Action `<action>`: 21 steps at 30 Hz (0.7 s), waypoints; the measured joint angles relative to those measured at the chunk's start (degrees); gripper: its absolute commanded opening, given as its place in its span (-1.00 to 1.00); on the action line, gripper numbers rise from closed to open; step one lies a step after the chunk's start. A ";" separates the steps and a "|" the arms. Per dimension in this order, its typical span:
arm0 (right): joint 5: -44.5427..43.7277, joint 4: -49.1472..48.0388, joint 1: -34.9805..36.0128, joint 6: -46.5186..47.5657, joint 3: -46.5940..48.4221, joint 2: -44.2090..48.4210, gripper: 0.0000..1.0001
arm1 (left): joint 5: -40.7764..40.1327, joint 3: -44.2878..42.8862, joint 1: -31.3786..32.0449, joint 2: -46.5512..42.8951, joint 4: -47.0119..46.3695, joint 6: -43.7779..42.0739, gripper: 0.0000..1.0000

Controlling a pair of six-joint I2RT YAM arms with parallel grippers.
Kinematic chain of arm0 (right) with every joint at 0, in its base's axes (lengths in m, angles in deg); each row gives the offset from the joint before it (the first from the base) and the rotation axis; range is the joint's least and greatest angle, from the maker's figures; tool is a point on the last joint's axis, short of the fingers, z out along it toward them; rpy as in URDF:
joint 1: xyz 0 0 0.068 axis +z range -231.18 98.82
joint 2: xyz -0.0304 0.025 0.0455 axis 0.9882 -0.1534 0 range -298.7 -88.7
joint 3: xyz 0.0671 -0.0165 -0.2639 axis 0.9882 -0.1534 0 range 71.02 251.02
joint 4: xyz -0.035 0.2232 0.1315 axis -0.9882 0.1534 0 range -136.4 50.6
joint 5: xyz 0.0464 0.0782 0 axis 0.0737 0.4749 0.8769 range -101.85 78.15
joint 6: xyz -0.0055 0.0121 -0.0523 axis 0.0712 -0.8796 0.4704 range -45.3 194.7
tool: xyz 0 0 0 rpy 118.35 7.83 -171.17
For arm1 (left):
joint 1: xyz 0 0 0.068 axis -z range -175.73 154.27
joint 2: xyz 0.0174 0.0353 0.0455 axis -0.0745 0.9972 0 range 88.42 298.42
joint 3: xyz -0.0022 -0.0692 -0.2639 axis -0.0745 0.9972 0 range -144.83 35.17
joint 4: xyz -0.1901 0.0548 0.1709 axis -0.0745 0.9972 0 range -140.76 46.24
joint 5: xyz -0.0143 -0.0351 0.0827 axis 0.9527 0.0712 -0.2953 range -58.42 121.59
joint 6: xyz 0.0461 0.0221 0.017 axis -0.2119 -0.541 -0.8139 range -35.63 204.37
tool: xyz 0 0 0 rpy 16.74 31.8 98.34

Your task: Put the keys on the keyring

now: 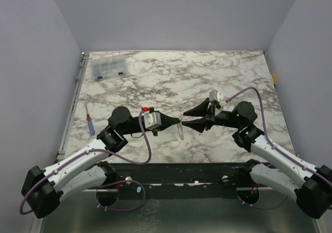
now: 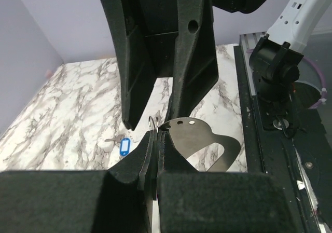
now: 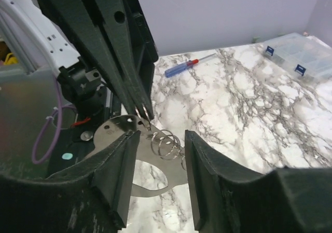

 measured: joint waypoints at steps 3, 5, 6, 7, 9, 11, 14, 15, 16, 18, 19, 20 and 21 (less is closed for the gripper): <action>-0.33 1.33 0.04 0.92 0.17 1.68 0.10 | -0.04 0.17 0.35 -1.14 0.79 -0.33 -1.00; -0.37 1.40 0.24 1.18 0.87 2.34 0.10 | -0.04 0.20 0.33 -1.40 1.07 -0.37 -1.00; -0.35 1.36 0.26 1.22 1.29 2.43 0.10 | -0.04 0.20 0.33 -1.40 1.14 -0.37 -1.00; -0.35 1.38 0.26 1.25 1.66 2.43 0.09 | -0.02 0.20 0.33 -1.31 1.33 -0.37 -1.00; -0.35 1.33 0.26 1.25 1.92 2.40 0.05 | 0.11 0.20 0.33 -1.14 1.64 -0.35 -1.00; -0.20 1.33 0.26 1.22 1.95 2.27 -0.01 | 0.26 0.20 0.33 -0.85 1.88 -0.35 -1.00; 0.15 1.33 0.26 1.22 1.95 1.81 -0.07 | 0.48 0.20 0.33 -0.59 2.05 -0.33 -1.00; 0.22 1.33 0.26 1.22 1.95 1.62 -0.08 | 0.55 0.20 0.33 -0.57 2.05 -0.31 -1.00; 0.26 1.31 0.26 1.22 1.92 1.42 -0.08 | 0.57 0.20 0.33 -0.55 2.05 -0.28 -1.00; 0.37 1.29 0.26 1.22 1.92 1.03 -0.08 | 0.59 0.20 0.33 -0.55 2.03 -0.13 -1.00; 0.35 1.29 0.26 1.27 1.92 0.83 -0.09 | 0.61 0.20 0.33 -0.55 2.01 -0.09 -1.00; 0.35 1.29 0.26 1.33 1.92 0.70 -0.09 | 0.61 0.20 0.33 -0.55 2.01 0.00 -1.00; 0.31 1.29 0.26 1.49 1.92 0.63 -0.11 | 0.63 0.20 0.33 -0.55 1.97 0.11 -1.00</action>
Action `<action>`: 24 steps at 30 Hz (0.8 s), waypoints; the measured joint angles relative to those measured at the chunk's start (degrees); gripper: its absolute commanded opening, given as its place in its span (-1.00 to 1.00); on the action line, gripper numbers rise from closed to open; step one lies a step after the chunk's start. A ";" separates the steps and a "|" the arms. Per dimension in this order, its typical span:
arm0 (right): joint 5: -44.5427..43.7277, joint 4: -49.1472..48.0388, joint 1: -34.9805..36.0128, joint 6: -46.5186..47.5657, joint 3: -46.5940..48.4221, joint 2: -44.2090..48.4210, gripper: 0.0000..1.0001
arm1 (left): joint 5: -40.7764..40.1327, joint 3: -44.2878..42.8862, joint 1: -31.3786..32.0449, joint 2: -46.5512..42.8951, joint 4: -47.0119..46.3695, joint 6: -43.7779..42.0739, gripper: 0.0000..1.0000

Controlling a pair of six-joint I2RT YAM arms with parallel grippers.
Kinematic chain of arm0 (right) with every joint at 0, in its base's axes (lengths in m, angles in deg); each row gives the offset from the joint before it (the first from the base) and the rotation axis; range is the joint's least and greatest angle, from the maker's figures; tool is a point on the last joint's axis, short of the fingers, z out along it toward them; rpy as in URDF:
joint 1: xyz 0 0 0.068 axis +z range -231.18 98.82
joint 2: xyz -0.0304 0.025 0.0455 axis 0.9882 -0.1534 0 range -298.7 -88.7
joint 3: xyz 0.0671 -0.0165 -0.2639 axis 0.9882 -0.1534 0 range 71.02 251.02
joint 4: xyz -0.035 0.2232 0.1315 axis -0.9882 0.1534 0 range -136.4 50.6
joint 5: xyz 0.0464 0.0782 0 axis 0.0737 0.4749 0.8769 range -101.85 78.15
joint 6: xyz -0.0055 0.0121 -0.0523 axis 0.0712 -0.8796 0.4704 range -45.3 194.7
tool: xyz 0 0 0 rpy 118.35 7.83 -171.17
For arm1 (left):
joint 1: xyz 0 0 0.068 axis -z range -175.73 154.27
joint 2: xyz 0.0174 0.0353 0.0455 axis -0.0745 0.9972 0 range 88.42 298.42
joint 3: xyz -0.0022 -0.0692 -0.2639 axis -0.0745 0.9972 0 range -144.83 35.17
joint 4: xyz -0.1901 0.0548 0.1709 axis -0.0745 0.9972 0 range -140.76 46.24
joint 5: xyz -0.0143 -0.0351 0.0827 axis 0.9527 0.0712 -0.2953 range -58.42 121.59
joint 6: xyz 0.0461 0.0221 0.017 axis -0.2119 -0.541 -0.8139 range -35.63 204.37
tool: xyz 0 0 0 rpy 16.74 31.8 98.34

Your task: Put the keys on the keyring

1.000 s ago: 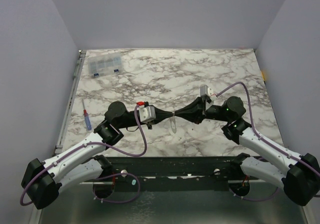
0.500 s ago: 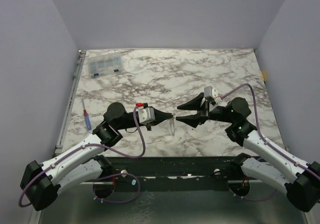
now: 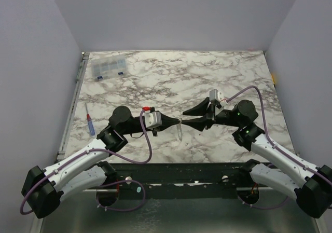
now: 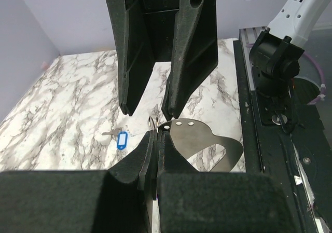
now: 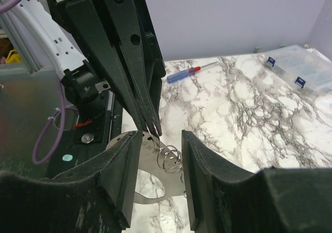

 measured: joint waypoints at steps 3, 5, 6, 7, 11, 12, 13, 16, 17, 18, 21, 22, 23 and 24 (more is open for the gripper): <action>-0.28 0.00 0.00 0.70 0.00 -0.13 -0.21 | 0.04 0.00 0.00 0.00 -0.09 0.37 -1.00; -0.59 0.00 0.00 1.18 0.00 -0.26 -0.26 | 0.07 0.00 0.00 0.00 -0.11 0.57 -1.00; -0.66 0.00 0.00 1.36 0.00 -0.37 -0.28 | 0.09 0.00 0.00 0.00 -0.13 0.68 -1.00; -0.70 0.00 0.00 1.51 0.00 -0.55 -0.29 | 0.09 0.00 0.00 0.00 -0.13 0.76 -1.00; -0.68 0.00 0.00 1.81 0.00 -1.31 -0.27 | 0.09 0.00 -0.04 0.02 -0.13 1.09 -1.00; -0.68 0.02 0.00 1.88 0.00 -1.36 -0.27 | 0.09 0.00 -0.07 0.02 -0.15 1.16 -1.00; -0.68 0.04 0.00 2.01 0.00 -1.42 -0.27 | 0.09 0.00 -0.07 0.04 -0.22 1.25 -1.00; -0.66 0.04 0.00 2.27 0.00 -1.51 -0.27 | 0.09 0.00 -0.07 0.04 -0.63 1.44 -1.00; -0.66 0.02 0.00 2.29 0.00 -1.64 -0.29 | 0.09 0.00 -0.07 0.04 -0.70 1.49 -1.00; -0.66 0.00 0.00 2.32 0.00 -1.81 -0.30 | 0.11 0.00 -0.13 0.04 -0.79 1.57 -1.00; -0.61 0.00 0.00 2.32 0.00 -2.56 -0.38 | 0.17 0.00 -0.26 0.04 -1.09 1.77 -1.00; -0.55 0.00 0.00 2.29 0.00 -2.84 -0.40 | 0.15 0.00 -0.31 0.04 -1.14 1.86 -1.00; -0.48 0.00 0.02 2.29 0.00 -3.02 -0.43 | 0.17 0.00 -0.37 0.04 -1.18 1.90 -1.00; -0.31 -0.04 0.02 2.32 0.00 -3.10 -0.46 | 0.15 0.00 -0.37 0.09 -1.20 1.90 -1.00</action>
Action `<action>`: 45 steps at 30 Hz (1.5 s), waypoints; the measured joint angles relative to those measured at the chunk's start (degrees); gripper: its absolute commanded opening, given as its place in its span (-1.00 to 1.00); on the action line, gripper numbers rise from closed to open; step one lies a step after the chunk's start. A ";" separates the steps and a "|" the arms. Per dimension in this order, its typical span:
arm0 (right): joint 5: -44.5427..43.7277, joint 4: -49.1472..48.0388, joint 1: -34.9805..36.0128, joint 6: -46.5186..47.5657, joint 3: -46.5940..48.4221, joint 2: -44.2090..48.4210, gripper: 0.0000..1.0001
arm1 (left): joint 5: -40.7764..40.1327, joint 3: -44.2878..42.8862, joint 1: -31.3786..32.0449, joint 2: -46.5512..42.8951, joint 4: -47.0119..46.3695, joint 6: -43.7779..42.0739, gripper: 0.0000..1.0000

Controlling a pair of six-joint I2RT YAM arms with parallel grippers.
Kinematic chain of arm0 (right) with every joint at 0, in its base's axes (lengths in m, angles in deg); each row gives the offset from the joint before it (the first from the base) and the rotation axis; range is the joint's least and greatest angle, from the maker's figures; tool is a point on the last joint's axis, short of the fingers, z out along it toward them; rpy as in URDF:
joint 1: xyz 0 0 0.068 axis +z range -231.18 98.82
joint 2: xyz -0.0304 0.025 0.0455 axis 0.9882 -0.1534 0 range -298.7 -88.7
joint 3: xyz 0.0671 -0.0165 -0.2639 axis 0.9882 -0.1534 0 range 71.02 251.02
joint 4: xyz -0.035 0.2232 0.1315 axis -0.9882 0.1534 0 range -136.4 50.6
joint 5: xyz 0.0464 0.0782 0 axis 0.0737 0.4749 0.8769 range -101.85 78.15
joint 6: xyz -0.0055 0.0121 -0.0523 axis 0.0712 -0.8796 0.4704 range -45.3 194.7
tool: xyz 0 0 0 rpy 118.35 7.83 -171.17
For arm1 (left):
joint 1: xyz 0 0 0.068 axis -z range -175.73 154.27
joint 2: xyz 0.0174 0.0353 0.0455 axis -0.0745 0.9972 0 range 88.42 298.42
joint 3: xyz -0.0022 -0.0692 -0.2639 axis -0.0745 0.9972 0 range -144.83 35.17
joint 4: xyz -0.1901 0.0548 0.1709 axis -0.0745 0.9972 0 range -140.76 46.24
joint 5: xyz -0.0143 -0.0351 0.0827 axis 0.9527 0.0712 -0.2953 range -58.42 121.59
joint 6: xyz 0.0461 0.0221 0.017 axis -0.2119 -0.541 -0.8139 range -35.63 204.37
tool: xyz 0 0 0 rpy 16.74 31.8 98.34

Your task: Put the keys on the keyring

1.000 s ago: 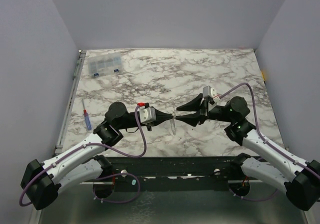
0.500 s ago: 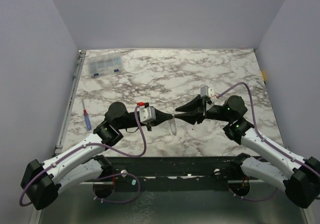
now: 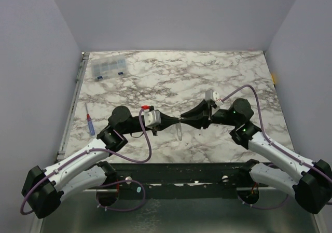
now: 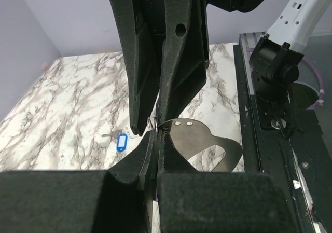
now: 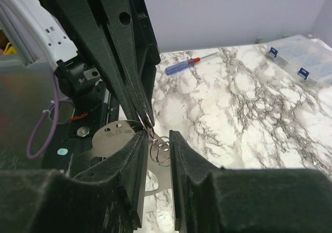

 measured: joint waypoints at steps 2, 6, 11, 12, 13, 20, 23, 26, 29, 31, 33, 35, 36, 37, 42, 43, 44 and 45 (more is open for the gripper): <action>0.28 -0.17 0.04 -0.04 0.00 -0.04 -0.52 | 0.00 0.00 0.00 0.11 -0.22 0.02 -1.00; 0.70 -0.52 0.04 -0.09 -0.13 -0.02 -0.57 | 0.02 0.00 0.00 0.46 -0.61 0.07 -1.00; 1.31 -1.53 0.07 -0.66 -0.61 0.35 -0.75 | 0.02 0.00 0.00 0.63 -0.70 0.17 -1.00; 1.49 -1.68 0.07 -0.85 -0.70 0.48 -0.80 | 0.11 0.00 0.00 0.66 -0.85 0.22 -1.00; 1.70 -1.99 0.07 -1.05 -0.79 0.52 -0.86 | 0.17 0.02 0.00 0.66 -1.03 0.22 -1.00; 2.80 -2.86 0.04 -1.92 -1.05 0.52 -0.99 | 0.39 0.02 0.00 0.68 -1.40 0.50 -1.00; 2.99 -2.89 0.04 -2.08 -1.05 0.52 -0.99 | 0.39 0.02 0.00 0.68 -1.42 0.66 -0.88; 2.97 -2.86 0.04 -2.03 -1.09 0.66 -0.99 | -0.13 0.02 0.00 0.68 -1.44 0.92 -0.19; 2.27 -2.82 0.09 -1.57 -1.42 1.22 -0.99 | -1.42 0.20 0.00 0.50 -1.53 1.01 0.26; 1.27 -2.78 0.09 -1.03 -1.70 1.88 -0.99 | -2.67 0.70 0.00 -0.09 -1.33 0.90 0.39; -0.20 -2.73 0.17 -0.15 -1.95 2.56 -0.99 | -4.63 1.18 0.00 -1.55 -0.20 0.39 0.47; -2.25 -2.49 0.48 0.87 -2.16 3.10 -0.99 | -6.34 1.20 0.00 -2.73 0.74 -0.07 0.53; -3.82 -1.99 0.83 1.90 -2.19 3.41 -0.99 | -7.26 1.16 0.00 -3.39 1.44 -0.28 0.55; -4.98 -1.66 1.14 2.60 -2.21 3.61 -0.99 | -8.39 0.92 0.00 -4.09 2.75 -0.52 0.57; -15.45 0.42 4.35 7.54 -2.21 4.13 -0.99 | -12.66 -0.85 0.00 -4.61 6.40 0.09 0.62; -18.10 0.76 5.14 8.28 -2.19 4.13 -0.99 | -13.33 -1.25 0.00 -4.59 6.82 0.55 0.62; -20.72 1.16 5.84 8.92 -2.19 4.13 -0.99 | -14.03 -1.86 -0.04 -4.44 7.19 1.60 0.61; -23.47 1.49 6.58 9.51 -2.19 4.11 -0.99 | -14.45 -2.32 -0.04 -4.31 7.30 2.34 0.56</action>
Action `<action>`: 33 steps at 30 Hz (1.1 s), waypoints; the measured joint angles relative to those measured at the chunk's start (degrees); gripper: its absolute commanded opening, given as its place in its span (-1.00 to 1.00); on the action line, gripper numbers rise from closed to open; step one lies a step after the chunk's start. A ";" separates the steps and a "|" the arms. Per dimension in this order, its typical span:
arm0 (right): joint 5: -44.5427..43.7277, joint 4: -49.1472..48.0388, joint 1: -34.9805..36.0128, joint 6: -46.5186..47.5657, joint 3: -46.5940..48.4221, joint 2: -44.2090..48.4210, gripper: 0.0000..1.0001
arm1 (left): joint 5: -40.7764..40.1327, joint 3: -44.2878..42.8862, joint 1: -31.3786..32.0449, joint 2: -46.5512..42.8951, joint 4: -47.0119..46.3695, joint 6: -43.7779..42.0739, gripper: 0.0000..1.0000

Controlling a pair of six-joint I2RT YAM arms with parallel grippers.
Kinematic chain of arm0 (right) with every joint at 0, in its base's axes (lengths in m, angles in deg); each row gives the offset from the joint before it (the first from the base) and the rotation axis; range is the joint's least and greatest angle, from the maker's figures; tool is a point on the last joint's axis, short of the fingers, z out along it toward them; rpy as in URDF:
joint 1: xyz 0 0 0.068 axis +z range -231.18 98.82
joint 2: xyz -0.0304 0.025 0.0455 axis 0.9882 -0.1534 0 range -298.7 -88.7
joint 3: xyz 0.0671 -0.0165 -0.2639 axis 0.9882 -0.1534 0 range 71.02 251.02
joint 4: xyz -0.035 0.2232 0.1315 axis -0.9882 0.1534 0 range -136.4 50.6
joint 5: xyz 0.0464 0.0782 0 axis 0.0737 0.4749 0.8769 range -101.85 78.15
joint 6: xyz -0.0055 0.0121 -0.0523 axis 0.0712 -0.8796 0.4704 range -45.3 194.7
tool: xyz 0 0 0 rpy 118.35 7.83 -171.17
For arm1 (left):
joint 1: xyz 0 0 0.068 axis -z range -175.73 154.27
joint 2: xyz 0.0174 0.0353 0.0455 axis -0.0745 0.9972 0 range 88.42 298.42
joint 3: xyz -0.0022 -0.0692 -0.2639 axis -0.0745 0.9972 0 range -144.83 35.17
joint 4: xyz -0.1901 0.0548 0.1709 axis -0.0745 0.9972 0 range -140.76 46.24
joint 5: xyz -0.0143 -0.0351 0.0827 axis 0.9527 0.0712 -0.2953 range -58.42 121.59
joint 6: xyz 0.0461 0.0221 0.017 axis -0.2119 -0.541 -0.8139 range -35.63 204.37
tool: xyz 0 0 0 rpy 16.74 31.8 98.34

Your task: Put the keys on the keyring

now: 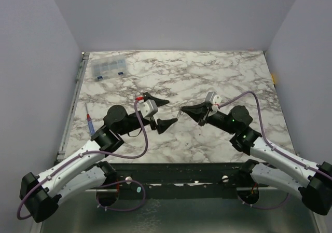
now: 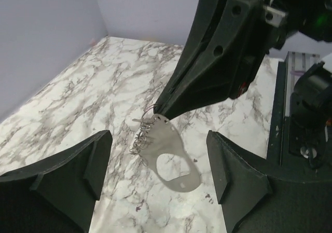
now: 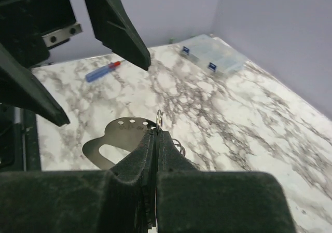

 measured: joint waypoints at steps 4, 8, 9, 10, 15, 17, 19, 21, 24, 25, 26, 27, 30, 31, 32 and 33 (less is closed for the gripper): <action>-11.80 0.24 3.93 2.05 0.04 -0.85 -0.99 | -3.34 -3.13 0.00 2.43 0.00 7.45 0.23; -24.65 0.09 8.17 3.82 0.13 -3.74 -0.99 | -9.11 -6.62 0.00 6.05 0.02 19.15 0.02; -27.91 0.00 8.94 3.93 0.13 -4.66 -0.99 | -10.27 -7.21 0.00 6.73 0.02 21.88 -0.03; -30.32 -0.07 9.38 3.93 0.13 -5.38 -0.99 | -11.50 -7.82 0.00 7.50 0.00 24.96 -0.07; -37.27 -1.29 10.05 3.41 0.11 -6.97 -0.99 | -16.46 -8.79 0.00 9.29 0.44 37.03 -0.21; -38.12 -2.62 10.14 3.30 0.09 -6.97 -0.99 | -18.45 -9.16 0.00 9.57 1.57 40.98 -0.23; -38.62 -3.74 10.34 3.30 0.02 -6.97 -0.99 | -20.92 -9.81 0.00 10.23 2.95 45.68 -0.25; -38.80 -4.94 10.38 3.30 -0.33 -6.97 -0.99 | -22.34 -10.40 0.00 11.23 3.72 49.86 -0.27; -38.77 -7.02 10.38 3.17 -1.75 -6.97 -0.99 | -23.08 -10.78 0.09 13.64 4.33 56.13 -0.27; -38.71 -7.61 10.38 3.02 -2.32 -6.97 -0.99 | -23.12 -10.91 0.33 14.60 4.61 57.22 -0.27; -38.71 -8.02 10.38 2.86 -2.80 -6.97 -0.99 | -23.21 -10.99 0.68 15.65 4.96 58.58 -0.27; -38.64 -8.41 10.38 2.84 -3.26 -6.97 -0.99 | -23.28 -11.02 1.27 16.76 5.38 59.54 -0.27; -37.77 -9.77 10.38 2.86 -4.52 -6.88 -0.99 | -23.32 -11.02 2.75 18.25 6.27 61.20 -0.26; -37.33 -10.38 10.38 2.86 -5.07 -6.71 -0.99 | -23.30 -11.02 2.97 18.34 6.36 61.59 -0.27; -36.85 -11.06 10.40 2.89 -5.81 -6.38 -0.99 | -23.30 -11.02 3.37 18.34 6.36 62.07 -0.26; -36.50 -11.67 10.40 2.89 -6.60 -5.90 -0.99 | -23.30 -11.06 3.50 18.34 6.36 62.45 -0.27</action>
